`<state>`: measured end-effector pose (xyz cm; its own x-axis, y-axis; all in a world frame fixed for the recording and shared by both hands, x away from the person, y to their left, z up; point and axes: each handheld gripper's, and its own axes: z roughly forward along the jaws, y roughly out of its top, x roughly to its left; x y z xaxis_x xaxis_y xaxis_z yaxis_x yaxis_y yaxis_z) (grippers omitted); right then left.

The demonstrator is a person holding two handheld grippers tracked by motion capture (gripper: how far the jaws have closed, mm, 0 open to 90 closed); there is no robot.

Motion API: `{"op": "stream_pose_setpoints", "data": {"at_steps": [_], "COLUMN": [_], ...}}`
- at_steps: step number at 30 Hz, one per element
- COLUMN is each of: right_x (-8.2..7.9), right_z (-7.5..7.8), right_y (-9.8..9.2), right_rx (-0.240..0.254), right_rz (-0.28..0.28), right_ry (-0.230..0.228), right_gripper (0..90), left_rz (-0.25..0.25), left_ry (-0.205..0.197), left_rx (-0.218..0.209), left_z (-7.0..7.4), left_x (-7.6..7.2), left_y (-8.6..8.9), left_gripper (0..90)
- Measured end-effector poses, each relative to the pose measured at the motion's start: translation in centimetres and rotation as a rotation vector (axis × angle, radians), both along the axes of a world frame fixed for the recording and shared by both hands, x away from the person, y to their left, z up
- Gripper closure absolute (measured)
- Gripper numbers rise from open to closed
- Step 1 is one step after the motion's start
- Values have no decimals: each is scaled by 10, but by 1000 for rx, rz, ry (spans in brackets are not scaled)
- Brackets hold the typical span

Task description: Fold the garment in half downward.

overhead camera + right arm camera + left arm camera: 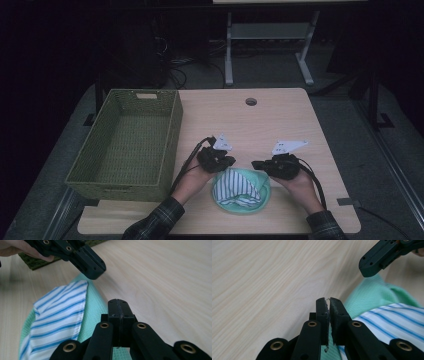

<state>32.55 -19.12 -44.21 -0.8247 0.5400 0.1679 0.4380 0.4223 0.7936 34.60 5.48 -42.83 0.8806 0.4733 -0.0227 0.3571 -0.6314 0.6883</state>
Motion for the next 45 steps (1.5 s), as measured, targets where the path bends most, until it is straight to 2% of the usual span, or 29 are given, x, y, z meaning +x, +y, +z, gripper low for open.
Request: {"op": "stream_pose_setpoints", "data": {"at_steps": [2, 6, 12, 14, 17, 19, 21, 23, 25, 28, 30, 33, 36, 39, 45], "right_x": [1, 0, -3, -5, -6, -6, -6, -6, -7, -7, -9, -10, -11, -11, -9], "right_z": [-5, -15, -25, -29, -29, -29, -30, -30, -30, -30, -31, -30, -30, -30, -22], "right_y": [4, 10, 18, 22, 23, 22, 22, 22, 22, 21, 21, 20, 20, 20, 16], "right_rx": [-10, -48, -104, -138, -138, -131, -130, -131, -134, -133, -125, -133, -137, -130, -93], "right_rz": [11, 32, 57, 64, 65, 59, 62, 62, 59, 61, 59, 60, 61, 60, 43], "right_ry": [13, 35, 58, 44, 43, 51, 49, 47, 45, 39, 43, 37, 29, 42, 23], "right_gripper": [900, 900, 900, 900, 900, 900, 900, 900, 900, 900, 900, 900, 900, 900, 900], "left_rz": [-14, -15, -26, -27, -32, -45, -66, -63, -53, -53, -49, -36, -36, -33, -29], "left_ry": [14, 30, 28, 13, 7, 13, 3, 7, 26, 14, 16, 37, 31, 35, 28], "left_rx": [27, 31, 56, 50, -8, -30, 14, 52, 60, 100, 102, 79, 82, 62, -41], "left_z": [-7, -14, -23, -20, -9, -8, -11, -17, -23, -28, -28, -30, -30, -27, -3], "left_x": [0, -4, -12, -13, -16, -20, -22, -23, -24, -30, -32, -33, -33, -31, -38], "left_y": [-2, -2, -1, -1, -3, -9, -15, -16, -13, -9, -5, 0, -2, -2, 10], "left_gripper": [851, 852, 849, 844, 844, 844, 845, 853, 866, 877, 878, 877, 878, 848, 836]}}
